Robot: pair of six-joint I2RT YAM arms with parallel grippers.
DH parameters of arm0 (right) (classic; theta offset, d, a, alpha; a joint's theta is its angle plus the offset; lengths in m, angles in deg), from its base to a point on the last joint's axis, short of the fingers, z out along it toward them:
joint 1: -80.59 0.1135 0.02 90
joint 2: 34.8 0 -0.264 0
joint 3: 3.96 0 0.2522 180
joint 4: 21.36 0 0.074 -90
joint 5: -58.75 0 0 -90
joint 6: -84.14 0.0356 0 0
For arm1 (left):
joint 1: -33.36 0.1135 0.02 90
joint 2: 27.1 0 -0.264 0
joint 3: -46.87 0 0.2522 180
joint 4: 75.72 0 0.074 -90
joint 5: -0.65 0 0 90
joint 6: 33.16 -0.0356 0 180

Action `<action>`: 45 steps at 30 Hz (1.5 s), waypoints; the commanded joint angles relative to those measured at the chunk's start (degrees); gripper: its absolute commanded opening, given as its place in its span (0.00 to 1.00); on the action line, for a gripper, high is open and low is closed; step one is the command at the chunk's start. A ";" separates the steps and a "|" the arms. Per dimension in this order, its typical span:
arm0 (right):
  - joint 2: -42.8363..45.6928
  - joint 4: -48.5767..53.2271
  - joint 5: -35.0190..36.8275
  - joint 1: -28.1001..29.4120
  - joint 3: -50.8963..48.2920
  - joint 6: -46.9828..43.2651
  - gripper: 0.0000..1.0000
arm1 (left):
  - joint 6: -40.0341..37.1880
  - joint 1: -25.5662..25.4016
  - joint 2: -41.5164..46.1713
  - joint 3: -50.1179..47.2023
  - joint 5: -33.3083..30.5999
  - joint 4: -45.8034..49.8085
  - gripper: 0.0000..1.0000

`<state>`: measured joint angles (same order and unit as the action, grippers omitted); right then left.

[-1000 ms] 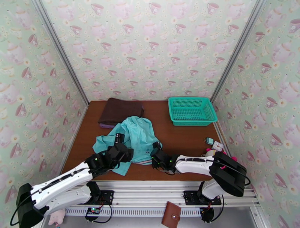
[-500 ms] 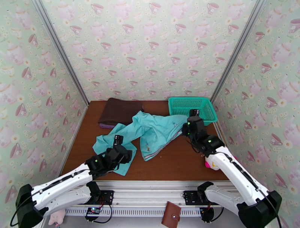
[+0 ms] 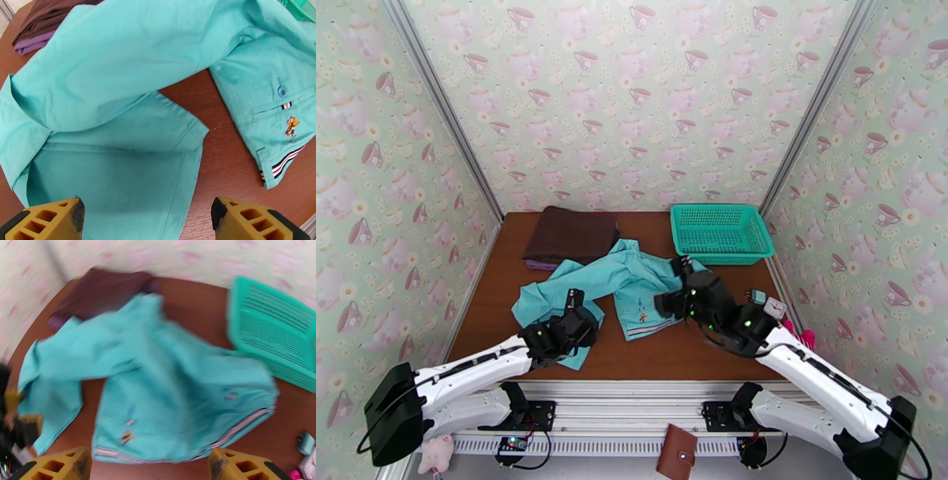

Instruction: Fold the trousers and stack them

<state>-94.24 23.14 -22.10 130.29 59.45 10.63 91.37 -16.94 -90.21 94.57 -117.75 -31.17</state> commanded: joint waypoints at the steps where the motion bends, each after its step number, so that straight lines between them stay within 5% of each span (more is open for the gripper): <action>1: -9.29 -6.64 -0.55 6.84 -3.50 3.03 0.81 | 4.02 1.69 -0.34 -1.64 1.04 1.27 0.87; 8: -34.95 -8.62 16.58 16.44 6.44 4.14 0.76 | 5.92 8.24 -0.35 -5.96 7.29 -1.43 0.83; 13: -42.12 -7.77 21.98 16.75 9.81 6.28 0.62 | 9.82 9.37 1.36 -6.83 8.73 -0.73 0.81; 17: -44.46 -5.68 22.51 16.75 11.05 6.66 0.62 | 14.01 9.63 3.37 -8.20 8.35 -2.37 0.82; 22: -45.56 -3.11 24.86 16.46 10.81 7.00 0.22 | 18.95 9.86 0.48 -6.89 6.96 -1.75 0.84; 26: -41.67 -1.68 24.90 15.36 9.69 7.12 0.00 | 25.70 10.46 -3.74 -5.64 4.86 1.48 0.86; 32: -26.91 8.24 27.55 11.16 8.91 7.39 0.00 | 34.20 15.13 -10.56 -3.57 2.98 9.60 0.87; 41: 3.68 14.85 22.84 -13.85 -0.59 4.72 0.00 | 34.33 25.59 -11.85 -3.44 9.09 4.35 0.87; 45: 6.92 14.81 20.54 -17.61 0.43 4.67 0.00 | 35.52 29.62 -11.92 -0.71 5.84 8.77 0.87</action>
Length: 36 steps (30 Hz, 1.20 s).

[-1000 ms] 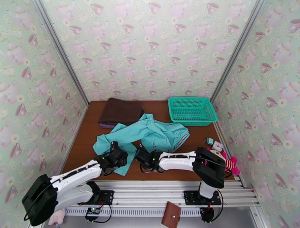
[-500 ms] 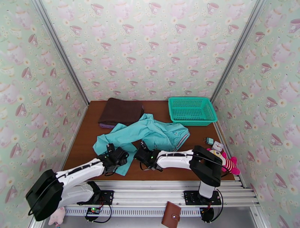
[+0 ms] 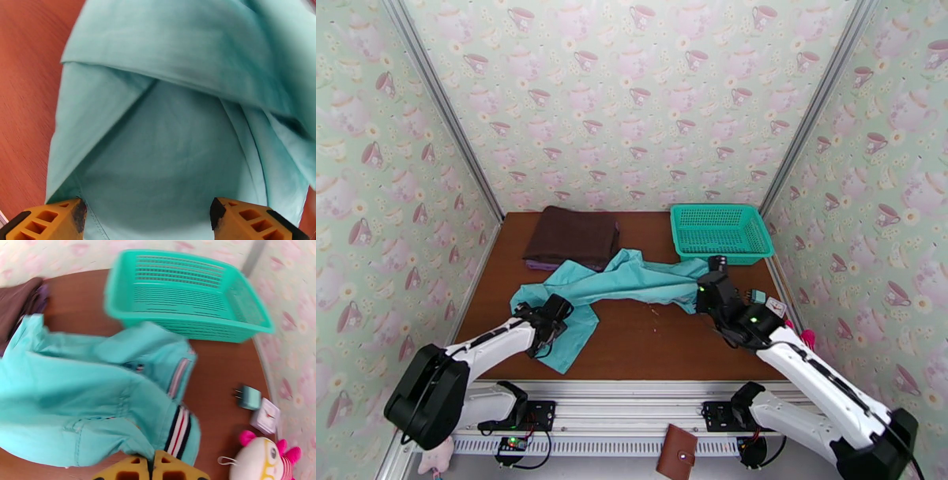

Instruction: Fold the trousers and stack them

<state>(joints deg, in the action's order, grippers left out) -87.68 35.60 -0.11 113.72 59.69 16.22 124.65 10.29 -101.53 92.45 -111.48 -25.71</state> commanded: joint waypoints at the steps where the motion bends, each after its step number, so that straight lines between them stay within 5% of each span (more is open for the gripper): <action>1: -0.16 3.41 0.40 -1.17 0.68 -0.67 0.00 | 1.87 4.26 -0.38 1.72 -0.86 4.25 0.88; 7: 0.47 4.18 2.30 -1.81 2.41 -1.02 0.00 | -15.29 12.11 5.68 2.07 1.57 -0.19 0.85; 11: 1.12 5.16 5.23 -2.82 7.40 -3.45 0.00 | -36.36 10.56 17.95 0.17 16.42 -6.58 0.84; 13: -0.07 5.76 4.95 -3.88 10.57 -4.58 0.00 | -38.45 9.15 25.71 -2.30 20.60 -8.68 0.84; 19: -4.60 5.02 6.79 -7.48 19.62 -7.96 0.00 | -37.76 7.36 38.82 -1.46 9.88 -3.99 0.83; 22: -6.03 4.25 6.95 -10.34 23.31 -10.09 0.00 | -38.36 8.32 35.76 1.49 9.18 -4.09 0.82; 25: -5.90 6.74 4.45 -11.81 24.09 -9.44 0.00 | -41.70 8.47 29.74 5.08 15.30 -6.75 0.83; 30: -0.90 4.36 -2.28 -11.78 13.16 -7.15 0.00 | -42.36 6.04 14.83 15.50 18.89 -4.97 0.78; 36: 3.21 3.05 -5.76 -11.77 5.25 -5.10 0.00 | -27.16 1.59 -3.57 29.34 20.71 -0.13 0.80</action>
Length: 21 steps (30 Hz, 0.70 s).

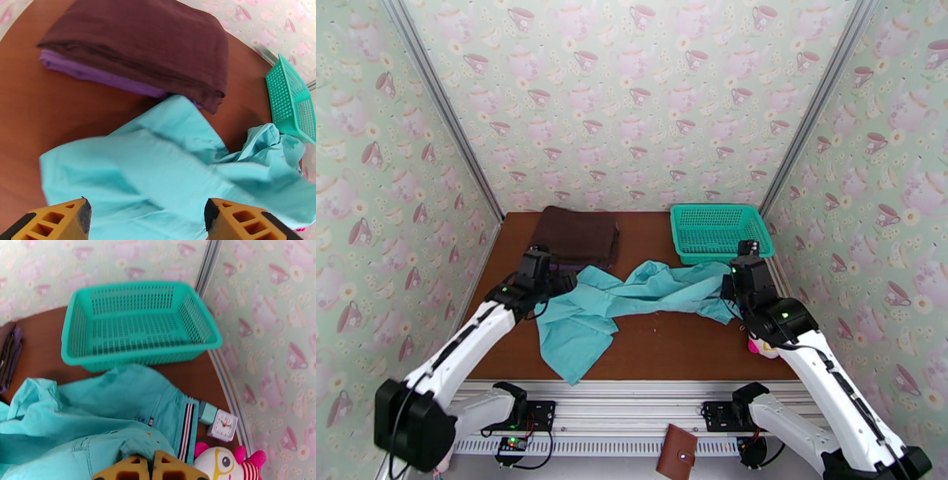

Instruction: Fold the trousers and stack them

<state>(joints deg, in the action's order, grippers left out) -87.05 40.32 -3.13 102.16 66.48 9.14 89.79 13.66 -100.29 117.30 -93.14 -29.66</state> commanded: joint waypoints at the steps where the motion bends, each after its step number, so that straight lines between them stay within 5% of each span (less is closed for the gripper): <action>1: 3.22 -1.68 -4.38 -0.21 -2.38 2.42 0.00 | 9.71 -3.28 -7.40 6.38 1.98 4.83 0.82; 5: 6.40 -3.47 -9.13 -0.18 -7.26 4.66 0.00 | 22.36 -10.40 -15.18 13.42 -7.68 13.93 0.83; 9: 6.64 -3.98 -10.70 -0.17 -8.98 5.12 0.00 | 32.63 -14.63 -23.32 20.65 -9.12 23.56 0.82; 15: 7.36 -3.98 -11.87 -0.12 -9.20 4.73 0.00 | 41.04 -16.08 -33.43 30.29 -10.41 35.34 0.75; 21: 7.98 -4.41 -12.65 -0.12 -9.49 4.64 0.00 | 42.83 -15.04 -36.74 32.72 -10.38 33.57 0.75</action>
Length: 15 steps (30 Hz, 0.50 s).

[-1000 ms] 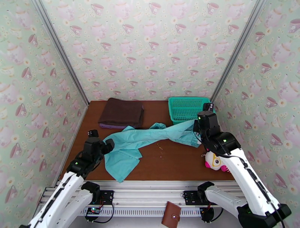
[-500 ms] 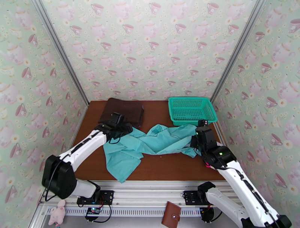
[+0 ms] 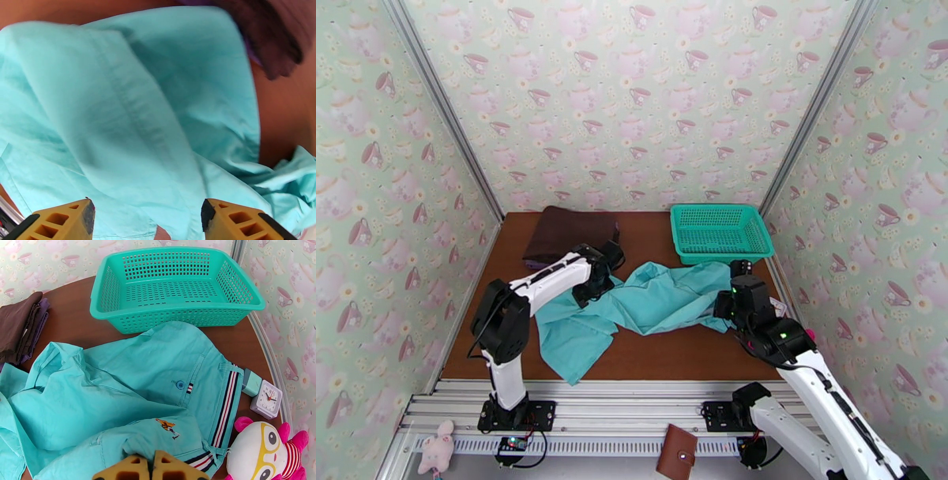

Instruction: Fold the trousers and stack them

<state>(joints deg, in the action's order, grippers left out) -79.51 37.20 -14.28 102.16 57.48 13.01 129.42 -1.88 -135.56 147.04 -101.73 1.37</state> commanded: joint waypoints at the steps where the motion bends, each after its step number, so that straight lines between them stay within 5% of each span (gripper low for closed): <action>1: 0.33 -1.38 -1.69 -0.12 -0.55 0.74 0.00 | 3.19 0.63 -2.63 4.36 -2.39 3.20 0.75; 12: 0.30 -1.70 -2.84 -0.12 -0.40 0.34 0.00 | 1.90 3.08 -9.13 7.75 -1.68 4.96 0.74; 15: 0.59 -1.78 -2.56 -0.14 -0.34 0.36 0.00 | 1.41 2.74 -7.63 5.17 -1.58 4.23 0.62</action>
<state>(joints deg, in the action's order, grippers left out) -79.55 36.78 -15.92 102.16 57.39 13.01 130.80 1.11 -144.26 153.41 -102.52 4.61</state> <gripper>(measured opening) 0.062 0.654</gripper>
